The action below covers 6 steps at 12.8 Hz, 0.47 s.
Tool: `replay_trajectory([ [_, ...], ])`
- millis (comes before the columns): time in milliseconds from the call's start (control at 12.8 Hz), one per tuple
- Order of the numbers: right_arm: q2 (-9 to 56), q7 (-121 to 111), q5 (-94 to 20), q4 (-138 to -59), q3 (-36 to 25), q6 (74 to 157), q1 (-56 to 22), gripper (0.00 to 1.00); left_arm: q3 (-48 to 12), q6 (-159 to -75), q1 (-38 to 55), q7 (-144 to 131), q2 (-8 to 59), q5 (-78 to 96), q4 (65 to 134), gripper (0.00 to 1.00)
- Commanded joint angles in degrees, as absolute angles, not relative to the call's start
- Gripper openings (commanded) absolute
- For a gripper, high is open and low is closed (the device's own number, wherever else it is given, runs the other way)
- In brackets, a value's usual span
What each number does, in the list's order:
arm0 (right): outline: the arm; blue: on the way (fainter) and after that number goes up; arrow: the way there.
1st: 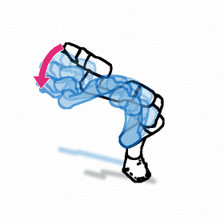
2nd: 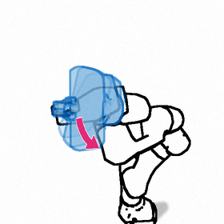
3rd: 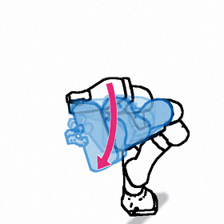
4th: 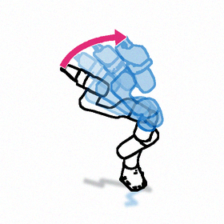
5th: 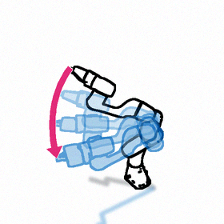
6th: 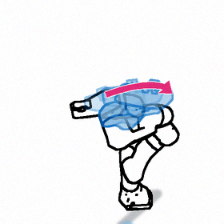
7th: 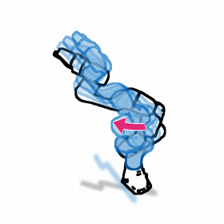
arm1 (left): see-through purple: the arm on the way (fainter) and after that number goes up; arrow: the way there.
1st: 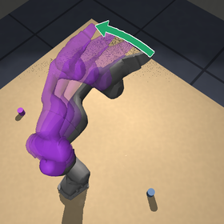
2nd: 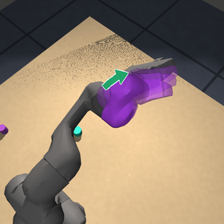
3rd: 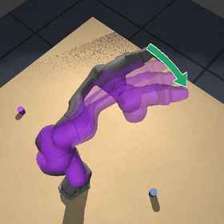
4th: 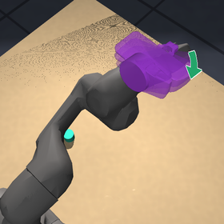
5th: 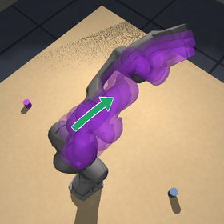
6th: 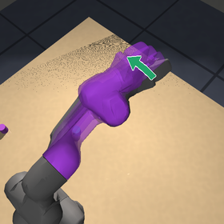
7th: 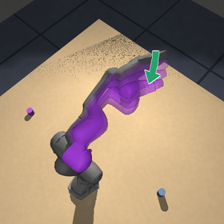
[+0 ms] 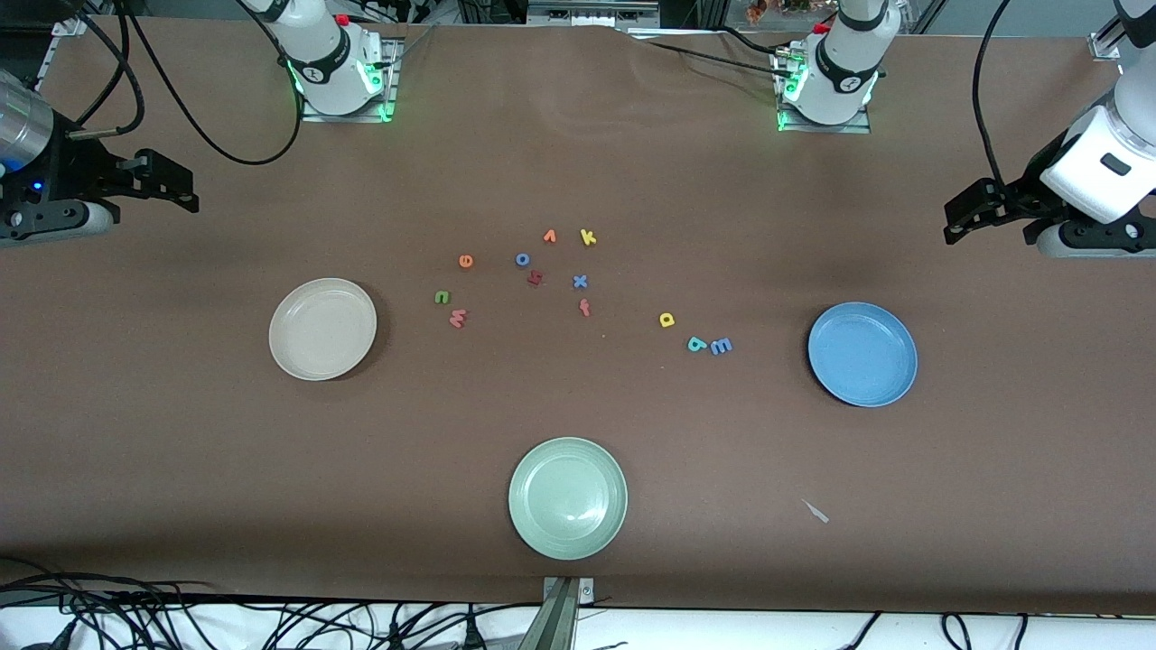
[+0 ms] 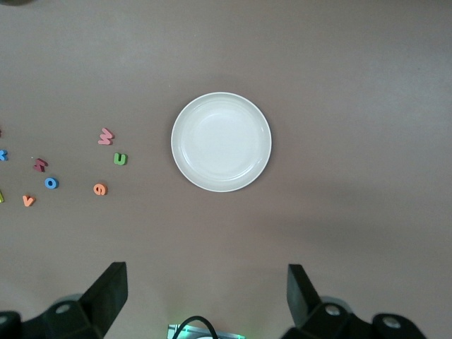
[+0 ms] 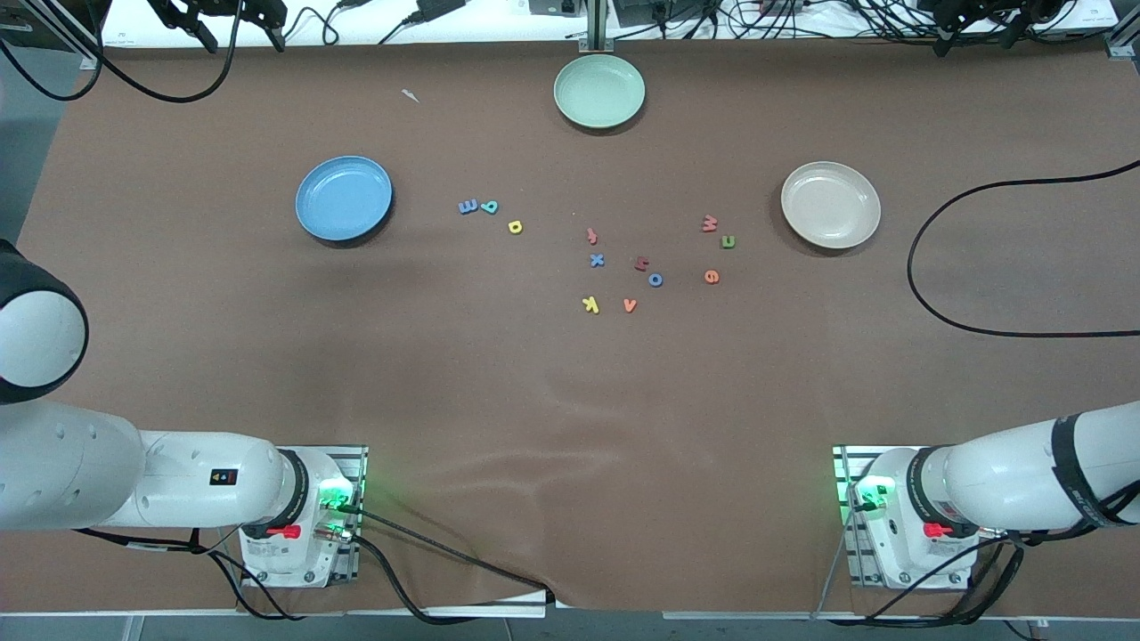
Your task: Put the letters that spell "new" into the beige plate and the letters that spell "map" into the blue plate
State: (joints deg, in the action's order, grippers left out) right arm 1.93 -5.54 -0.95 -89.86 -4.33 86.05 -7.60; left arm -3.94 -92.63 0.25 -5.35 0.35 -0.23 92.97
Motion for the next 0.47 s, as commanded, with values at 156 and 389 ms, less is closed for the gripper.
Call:
replay_trajectory([
  [156,2.55,-5.27,-0.26,-88.24,-4.04,85.08,-7.56,1.00,-4.31,-91.32,0.26,-5.27,1.05,-2.11,91.23,1.00],
  [389,2.55,-5.54,-0.18,-88.24,-4.13,85.08,-7.30,1.00,-4.31,-91.32,0.26,-5.27,1.05,-2.11,91.14,1.00],
])
